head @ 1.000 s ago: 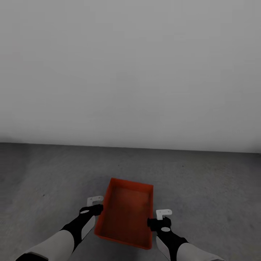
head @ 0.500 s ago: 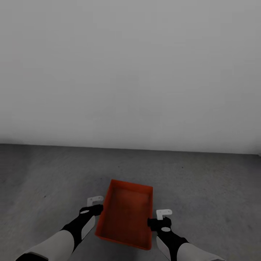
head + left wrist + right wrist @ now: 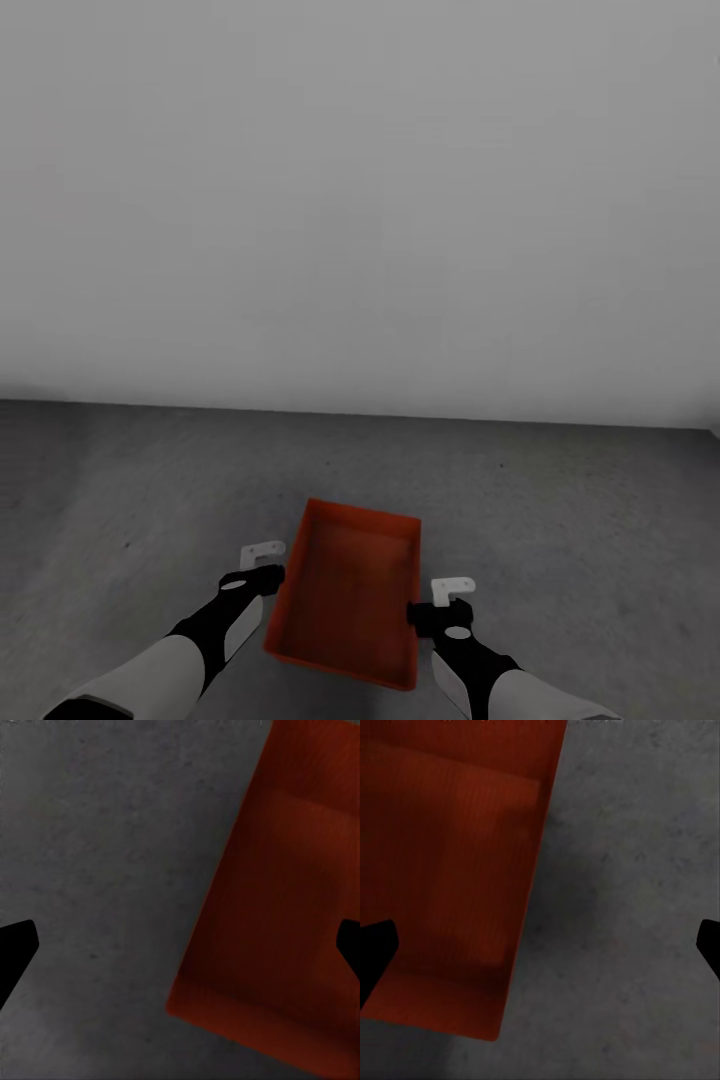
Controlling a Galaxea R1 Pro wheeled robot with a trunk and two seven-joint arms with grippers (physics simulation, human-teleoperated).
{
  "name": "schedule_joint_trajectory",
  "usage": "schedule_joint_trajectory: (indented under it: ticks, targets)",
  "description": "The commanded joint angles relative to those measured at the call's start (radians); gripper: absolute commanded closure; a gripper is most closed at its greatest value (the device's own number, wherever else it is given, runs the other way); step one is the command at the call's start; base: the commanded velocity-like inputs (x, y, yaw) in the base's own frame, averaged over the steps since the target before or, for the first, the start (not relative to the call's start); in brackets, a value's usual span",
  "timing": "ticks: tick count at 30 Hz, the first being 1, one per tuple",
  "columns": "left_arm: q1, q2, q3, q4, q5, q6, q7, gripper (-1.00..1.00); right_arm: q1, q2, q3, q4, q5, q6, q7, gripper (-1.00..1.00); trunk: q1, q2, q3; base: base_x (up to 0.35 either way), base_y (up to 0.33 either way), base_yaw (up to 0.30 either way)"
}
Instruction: Move the two storage containers from the living room to the garage. In the garage, place one container on the floor and stack the other container on top of it (either order is fine).
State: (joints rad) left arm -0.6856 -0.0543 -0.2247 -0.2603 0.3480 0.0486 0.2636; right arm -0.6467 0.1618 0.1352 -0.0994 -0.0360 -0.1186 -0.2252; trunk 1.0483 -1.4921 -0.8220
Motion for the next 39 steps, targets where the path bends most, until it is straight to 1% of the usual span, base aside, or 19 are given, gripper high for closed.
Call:
schedule_joint_trajectory:
  ticks: [1, 39]
  targets:
    - [0.0, 0.001, -0.008, -0.002, 0.007, 0.005, 0.007, -1.0, -0.001, 0.0, 0.007, 0.001, -0.004, -0.002, -0.005, -1.0, -0.004, 0.007, 0.003, 0.0, 0.0, 0.0]
    - [0.0, 0.001, -0.008, -0.002, 0.007, 0.001, 0.008, -1.0, -0.001, 0.0, 0.007, 0.001, -0.004, -0.001, -0.009, -1.0, -0.15, 0.273, 0.122, 0.0, 0.0, 0.0]
